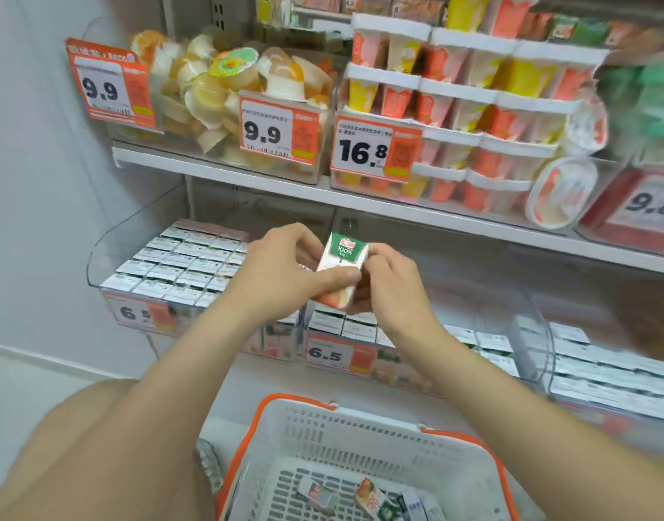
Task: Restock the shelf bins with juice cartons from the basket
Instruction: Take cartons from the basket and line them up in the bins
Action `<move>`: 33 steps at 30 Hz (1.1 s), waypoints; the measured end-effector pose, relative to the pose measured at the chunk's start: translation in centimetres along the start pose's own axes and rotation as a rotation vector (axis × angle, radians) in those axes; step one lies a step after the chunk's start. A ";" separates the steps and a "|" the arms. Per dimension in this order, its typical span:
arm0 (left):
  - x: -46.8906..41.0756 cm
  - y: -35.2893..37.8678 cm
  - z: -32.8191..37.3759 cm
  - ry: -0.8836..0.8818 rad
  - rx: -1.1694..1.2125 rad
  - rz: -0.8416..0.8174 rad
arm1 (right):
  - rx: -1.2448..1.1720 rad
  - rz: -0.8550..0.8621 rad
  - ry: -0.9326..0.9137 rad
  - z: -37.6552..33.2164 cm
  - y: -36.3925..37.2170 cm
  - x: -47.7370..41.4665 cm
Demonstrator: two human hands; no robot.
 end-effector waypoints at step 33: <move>-3.0 3.3 -3.8 0.000 -0.516 0.027 | 0.908 -0.515 -0.137 7.4 0.5 -7.1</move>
Point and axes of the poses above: each hand's wrist, its own x-axis away from the middle knuckle, its own y-axis out of the palm, z = x × y, the point moved 3 cm from there along -x, towards the middle knuckle, and after that the axes turned 1 degree about -y, right-handed, at the moved point
